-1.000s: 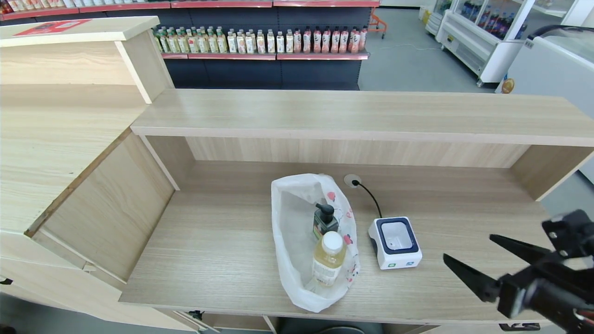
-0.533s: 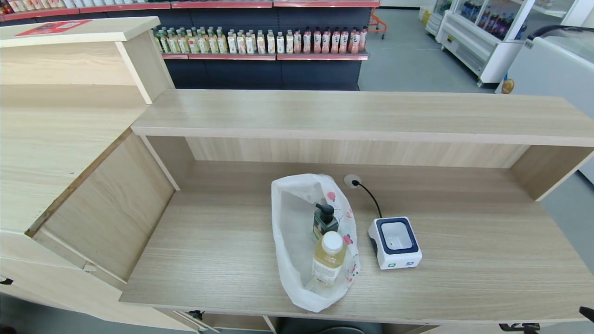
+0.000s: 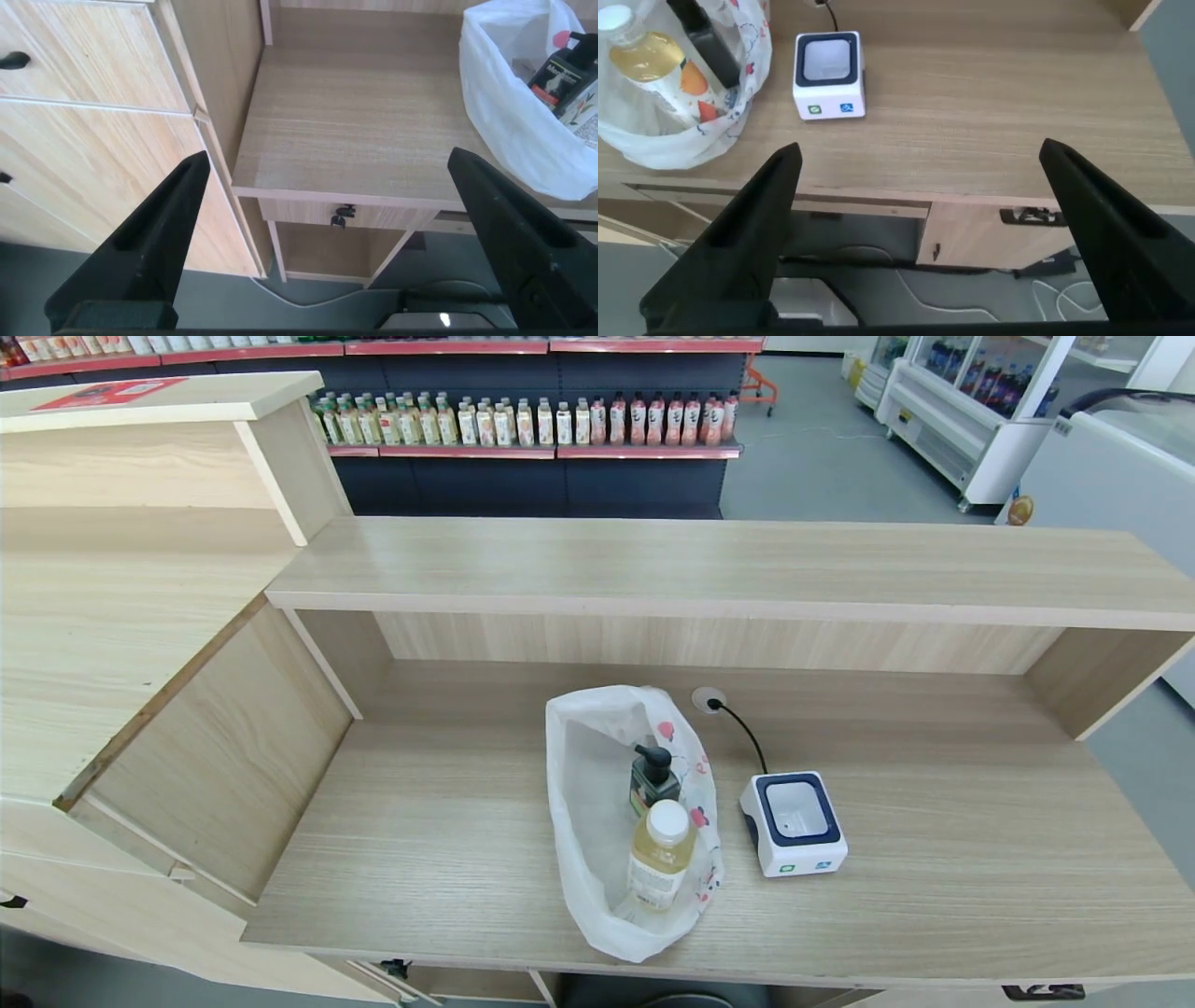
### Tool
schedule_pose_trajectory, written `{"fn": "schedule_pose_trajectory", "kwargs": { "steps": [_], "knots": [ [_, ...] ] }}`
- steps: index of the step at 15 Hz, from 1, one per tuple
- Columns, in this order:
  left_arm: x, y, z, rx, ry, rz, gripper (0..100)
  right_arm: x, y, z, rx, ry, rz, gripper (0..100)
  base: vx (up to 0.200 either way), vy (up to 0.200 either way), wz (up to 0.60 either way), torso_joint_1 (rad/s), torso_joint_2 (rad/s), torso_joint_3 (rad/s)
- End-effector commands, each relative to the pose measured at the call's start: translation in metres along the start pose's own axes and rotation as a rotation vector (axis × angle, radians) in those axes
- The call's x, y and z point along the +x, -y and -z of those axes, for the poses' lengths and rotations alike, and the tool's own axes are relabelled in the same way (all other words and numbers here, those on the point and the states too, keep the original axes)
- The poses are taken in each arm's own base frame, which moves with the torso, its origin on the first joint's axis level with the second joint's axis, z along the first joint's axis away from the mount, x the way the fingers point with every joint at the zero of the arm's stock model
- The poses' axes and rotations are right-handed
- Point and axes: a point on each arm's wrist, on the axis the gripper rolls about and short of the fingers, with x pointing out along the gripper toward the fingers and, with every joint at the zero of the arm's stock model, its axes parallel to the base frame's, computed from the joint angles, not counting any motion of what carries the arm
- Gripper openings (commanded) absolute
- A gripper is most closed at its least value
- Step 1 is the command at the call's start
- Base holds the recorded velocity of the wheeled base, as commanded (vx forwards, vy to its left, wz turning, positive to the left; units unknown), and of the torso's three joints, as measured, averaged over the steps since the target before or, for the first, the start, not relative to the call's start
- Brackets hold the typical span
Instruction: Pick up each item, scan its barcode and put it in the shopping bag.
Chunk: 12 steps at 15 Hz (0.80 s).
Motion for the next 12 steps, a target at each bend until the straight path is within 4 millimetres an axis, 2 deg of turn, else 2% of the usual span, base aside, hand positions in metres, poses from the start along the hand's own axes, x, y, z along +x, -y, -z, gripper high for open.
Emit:
{"fn": "schedule_pose_trajectory", "kwargs": {
  "steps": [1,12],
  "knots": [
    [0.0000,0.0000,0.0001,0.000,0.000,0.000,100,-0.0032,-0.0002,0.0017,0.003,0.038,0.007,100,0.000,0.000,0.00,0.000,0.00,0.000],
    [0.0000,0.0000,0.0001,0.000,0.000,0.000,100,-0.0032,-0.0002,0.0017,0.026,0.038,0.006,100,0.000,0.000,0.00,0.000,0.00,0.000]
  ]
}}
